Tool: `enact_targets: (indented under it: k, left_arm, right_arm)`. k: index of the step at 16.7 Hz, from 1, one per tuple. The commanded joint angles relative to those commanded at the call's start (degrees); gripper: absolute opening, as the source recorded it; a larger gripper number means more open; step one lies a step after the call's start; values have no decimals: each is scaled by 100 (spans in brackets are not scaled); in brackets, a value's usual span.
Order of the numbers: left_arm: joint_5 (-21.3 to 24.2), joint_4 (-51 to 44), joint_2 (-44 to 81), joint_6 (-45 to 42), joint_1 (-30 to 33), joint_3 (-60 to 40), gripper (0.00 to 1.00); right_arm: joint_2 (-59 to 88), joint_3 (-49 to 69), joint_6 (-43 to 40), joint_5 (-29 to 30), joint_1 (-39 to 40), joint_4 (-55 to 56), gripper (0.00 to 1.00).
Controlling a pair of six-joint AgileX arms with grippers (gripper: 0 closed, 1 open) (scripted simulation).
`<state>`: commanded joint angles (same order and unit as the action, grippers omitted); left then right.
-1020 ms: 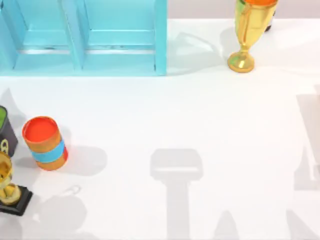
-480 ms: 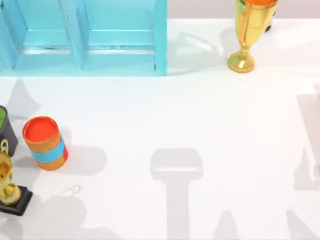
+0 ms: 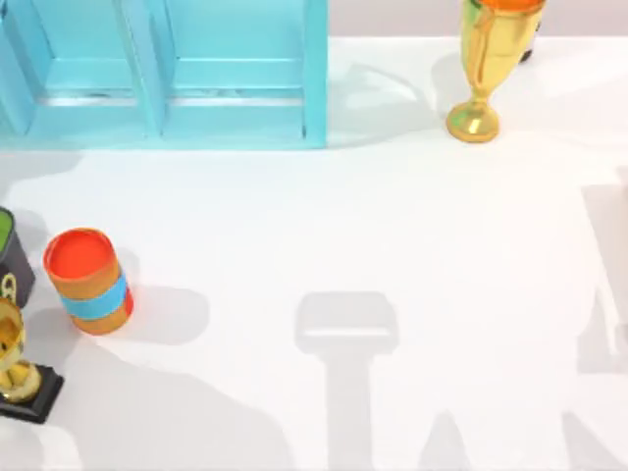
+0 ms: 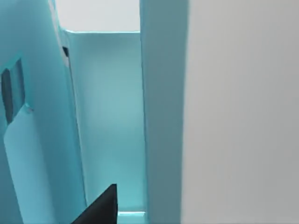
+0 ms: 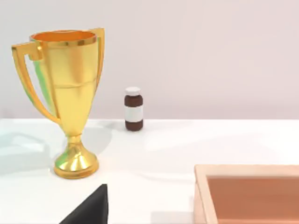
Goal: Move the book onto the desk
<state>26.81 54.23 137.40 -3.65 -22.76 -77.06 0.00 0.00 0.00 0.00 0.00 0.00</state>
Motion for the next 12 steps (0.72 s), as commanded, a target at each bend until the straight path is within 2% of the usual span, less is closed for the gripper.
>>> enact_targets:
  k: [6, 12]
  left_arm:
    - [75, -29, 190, -10, -74, -187, 100]
    - [75, -29, 190, -10, -74, -187, 55]
  right_arm:
    - [0, 0, 0, 0, 0, 0, 100]
    - [0, 0, 0, 0, 0, 0, 100]
